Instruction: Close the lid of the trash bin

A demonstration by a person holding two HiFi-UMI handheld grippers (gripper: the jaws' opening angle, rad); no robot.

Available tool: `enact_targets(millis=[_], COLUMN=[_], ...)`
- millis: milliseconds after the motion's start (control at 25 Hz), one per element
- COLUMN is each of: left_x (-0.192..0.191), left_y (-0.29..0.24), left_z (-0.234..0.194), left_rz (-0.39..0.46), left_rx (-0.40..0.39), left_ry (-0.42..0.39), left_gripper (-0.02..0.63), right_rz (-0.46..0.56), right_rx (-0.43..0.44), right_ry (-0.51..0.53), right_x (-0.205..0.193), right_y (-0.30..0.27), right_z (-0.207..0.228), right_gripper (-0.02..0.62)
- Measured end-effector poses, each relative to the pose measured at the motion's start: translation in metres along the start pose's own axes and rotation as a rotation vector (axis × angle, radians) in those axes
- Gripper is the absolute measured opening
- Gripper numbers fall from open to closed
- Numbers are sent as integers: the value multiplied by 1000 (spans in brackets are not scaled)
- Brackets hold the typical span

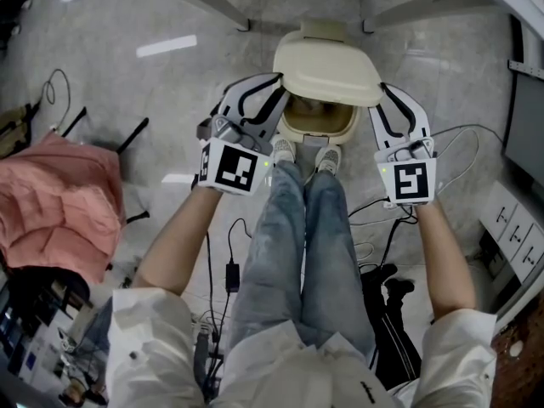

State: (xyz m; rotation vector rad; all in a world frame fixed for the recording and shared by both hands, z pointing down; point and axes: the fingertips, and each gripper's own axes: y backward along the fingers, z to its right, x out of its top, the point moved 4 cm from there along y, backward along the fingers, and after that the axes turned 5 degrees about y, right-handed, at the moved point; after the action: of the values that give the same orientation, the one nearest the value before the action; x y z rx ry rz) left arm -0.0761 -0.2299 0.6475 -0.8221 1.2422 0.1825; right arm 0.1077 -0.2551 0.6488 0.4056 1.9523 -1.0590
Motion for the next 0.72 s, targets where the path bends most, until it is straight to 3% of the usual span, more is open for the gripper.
enact_targets(millis=[720], left_x=[-19], left_y=[8], left_z=[17], left_rz=[-52], left_rx=[-60], left_ry=[-45], left_gripper=[86], right_rz=[-35], right_rx=[42], right_ry=[66], right_x=[-15], right_y=[5], right_z=[-22], right_gripper=[130])
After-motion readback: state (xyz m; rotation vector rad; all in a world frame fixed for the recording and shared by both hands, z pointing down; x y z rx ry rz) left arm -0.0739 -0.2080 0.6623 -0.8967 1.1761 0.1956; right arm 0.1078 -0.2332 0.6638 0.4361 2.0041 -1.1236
